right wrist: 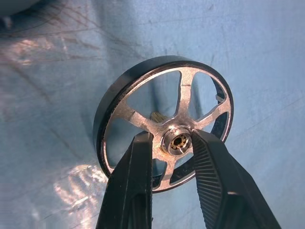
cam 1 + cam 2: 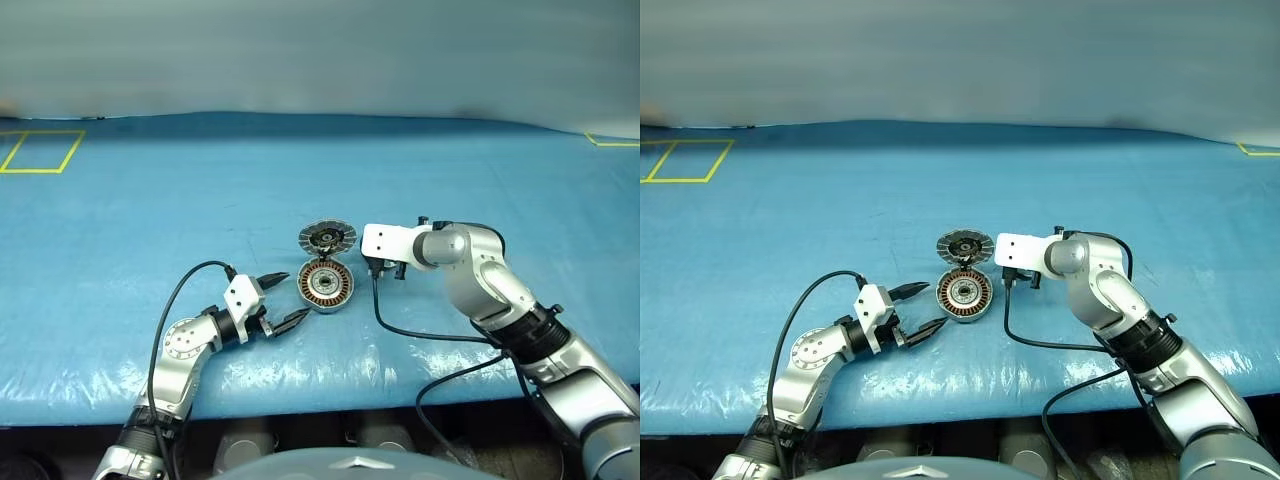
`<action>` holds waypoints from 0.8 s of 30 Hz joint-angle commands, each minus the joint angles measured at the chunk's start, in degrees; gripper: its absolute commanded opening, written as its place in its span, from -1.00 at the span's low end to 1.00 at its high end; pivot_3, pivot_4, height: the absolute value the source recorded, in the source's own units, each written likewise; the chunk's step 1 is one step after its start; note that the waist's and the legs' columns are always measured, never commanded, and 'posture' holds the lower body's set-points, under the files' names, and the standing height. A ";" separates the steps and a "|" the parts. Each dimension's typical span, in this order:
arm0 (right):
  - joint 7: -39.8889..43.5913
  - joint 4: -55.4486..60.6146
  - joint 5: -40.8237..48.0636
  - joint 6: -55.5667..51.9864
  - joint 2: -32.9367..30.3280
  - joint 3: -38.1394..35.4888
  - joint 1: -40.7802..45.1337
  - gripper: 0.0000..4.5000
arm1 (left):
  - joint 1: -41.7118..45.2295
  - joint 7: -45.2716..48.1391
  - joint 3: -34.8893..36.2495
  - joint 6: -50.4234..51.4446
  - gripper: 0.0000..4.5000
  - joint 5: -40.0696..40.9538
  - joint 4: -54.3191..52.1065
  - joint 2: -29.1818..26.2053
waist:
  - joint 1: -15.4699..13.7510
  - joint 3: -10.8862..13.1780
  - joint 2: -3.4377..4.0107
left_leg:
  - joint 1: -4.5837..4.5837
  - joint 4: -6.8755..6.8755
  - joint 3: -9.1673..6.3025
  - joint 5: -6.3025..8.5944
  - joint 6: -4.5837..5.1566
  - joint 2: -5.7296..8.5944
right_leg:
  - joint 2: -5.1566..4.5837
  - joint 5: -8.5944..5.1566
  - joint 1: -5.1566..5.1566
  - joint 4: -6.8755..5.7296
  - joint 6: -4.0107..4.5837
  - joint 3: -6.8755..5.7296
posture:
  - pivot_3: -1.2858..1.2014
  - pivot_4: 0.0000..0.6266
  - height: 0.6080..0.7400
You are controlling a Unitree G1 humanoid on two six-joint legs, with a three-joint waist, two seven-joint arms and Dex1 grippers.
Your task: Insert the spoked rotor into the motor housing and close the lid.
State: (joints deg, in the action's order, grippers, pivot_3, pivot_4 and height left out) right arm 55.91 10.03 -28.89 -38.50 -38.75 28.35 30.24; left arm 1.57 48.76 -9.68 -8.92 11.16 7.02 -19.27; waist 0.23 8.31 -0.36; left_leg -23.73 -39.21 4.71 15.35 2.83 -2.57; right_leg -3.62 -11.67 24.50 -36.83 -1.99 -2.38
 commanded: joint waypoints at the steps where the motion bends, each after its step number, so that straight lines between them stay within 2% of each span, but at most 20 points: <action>1: 1.52 6.09 2.36 -4.62 -0.81 -3.41 -4.07 -0.62 | 0.47 1.28 0.82 -1.33 0.87 1.39 -0.02 -0.27 | -0.06 0.00 0.00 | 0.00 -0.01 0.00 0.00 0.00 0.00 | 0.00 0.00 0.00 0.00 0.00 0.00 | 0.03 -0.52 1.00; 6: -0.09 14.39 8.66 -10.85 1.85 -12.02 -11.29 -0.62 | 0.70 4.62 2.96 -4.26 0.87 4.43 2.69 -0.83 | -0.03 0.00 -0.01 | 0.00 -0.02 -0.01 0.00 0.00 -0.02 | 0.00 -0.01 0.02 0.00 0.01 0.01 | 0.03 -0.52 1.00; 10: -5.01 15.24 15.79 -18.56 10.28 -22.75 -16.81 -0.62 | 0.01 4.66 2.69 -4.38 0.87 4.62 1.96 -0.11 | 0.04 -0.03 -0.06 | -0.01 -0.02 -0.05 0.00 -0.01 -0.03 | 0.01 -0.01 0.00 -0.01 0.02 0.00 | 0.03 -0.52 1.00; 14: -8.89 15.71 22.66 -17.09 17.10 -31.81 -22.12 -0.62 | -0.54 3.87 1.64 -3.44 0.87 3.99 0.06 0.97 | 0.23 -0.12 -0.19 | 0.02 -0.04 -0.05 0.00 0.00 -0.03 | 0.01 0.01 -0.05 0.01 -0.01 0.01 | 0.03 -0.52 1.00; 20: -6.25 21.89 34.57 -13.01 18.73 -34.64 -29.54 -0.62 | -0.36 3.96 0.80 -2.23 0.87 3.50 -1.17 0.70 | 0.44 -0.13 -0.18 | 0.05 0.00 -0.09 0.00 -0.01 -0.04 | 0.03 -0.02 -0.05 0.00 0.02 0.01 | 0.03 -0.52 1.00; 22: -4.57 25.80 41.57 -13.34 20.38 -36.40 -30.54 -0.62 | -0.22 4.03 0.68 -1.74 0.87 3.57 -1.62 0.45 | 0.56 -0.12 -0.17 | 0.05 0.01 -0.09 0.00 -0.01 -0.06 | 0.05 -0.02 -0.03 -0.01 0.02 0.03 | 0.03 -0.52 1.00; 24: -4.91 27.49 44.12 -12.51 20.02 -35.66 -30.33 -0.62 | -0.06 4.23 0.52 -1.03 0.87 3.70 -2.09 0.26 | 0.62 -0.05 -0.06 | 0.03 0.02 -0.09 0.00 -0.02 -0.08 | 0.08 -0.02 0.02 -0.04 0.02 0.05 | 0.03 -0.52 1.00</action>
State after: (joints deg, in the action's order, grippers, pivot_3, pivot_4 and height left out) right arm 50.76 33.64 12.05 -52.12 -18.18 -6.80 -1.29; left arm 1.17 52.63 -8.84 -10.21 14.62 7.59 -18.57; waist 0.85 8.25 -0.42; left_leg -23.69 -39.21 4.63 15.33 2.81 -2.63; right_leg -3.54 -11.70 24.52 -36.88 -1.97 -2.31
